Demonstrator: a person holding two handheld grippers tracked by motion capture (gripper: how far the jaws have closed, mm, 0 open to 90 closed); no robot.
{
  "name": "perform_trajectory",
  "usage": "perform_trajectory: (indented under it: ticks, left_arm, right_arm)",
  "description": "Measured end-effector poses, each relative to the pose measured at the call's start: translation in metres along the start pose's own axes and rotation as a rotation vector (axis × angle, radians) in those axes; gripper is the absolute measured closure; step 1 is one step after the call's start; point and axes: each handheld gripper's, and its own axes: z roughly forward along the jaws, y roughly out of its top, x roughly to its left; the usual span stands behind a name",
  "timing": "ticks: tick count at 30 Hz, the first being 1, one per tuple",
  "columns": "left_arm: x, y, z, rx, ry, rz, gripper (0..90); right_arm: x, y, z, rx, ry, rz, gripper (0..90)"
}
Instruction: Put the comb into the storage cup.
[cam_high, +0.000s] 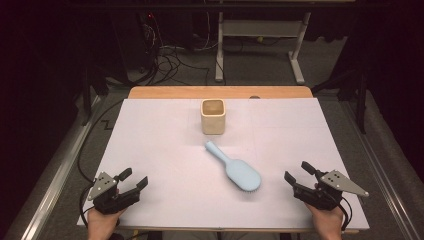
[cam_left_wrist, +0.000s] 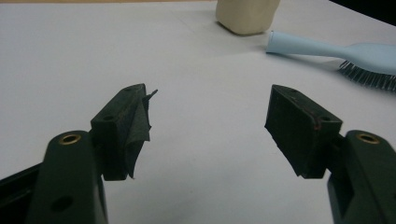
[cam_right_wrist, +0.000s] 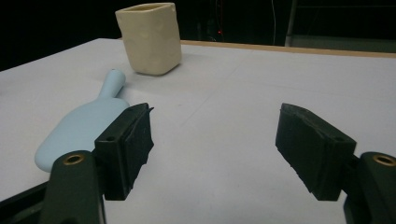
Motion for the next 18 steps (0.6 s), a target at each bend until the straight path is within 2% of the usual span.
perform_trajectory:
  ticks: [15,18]
  left_arm:
    - [0.000,0.000,0.000,-0.002,-0.003,0.002,31.3]
    - [-0.001,0.000,0.000,0.002,0.007,0.016,31.4]
  right_arm:
    - [0.010,0.005,0.019,0.015,0.032,-0.004,27.5]
    - [0.011,0.006,0.023,0.014,0.041,0.003,27.5]
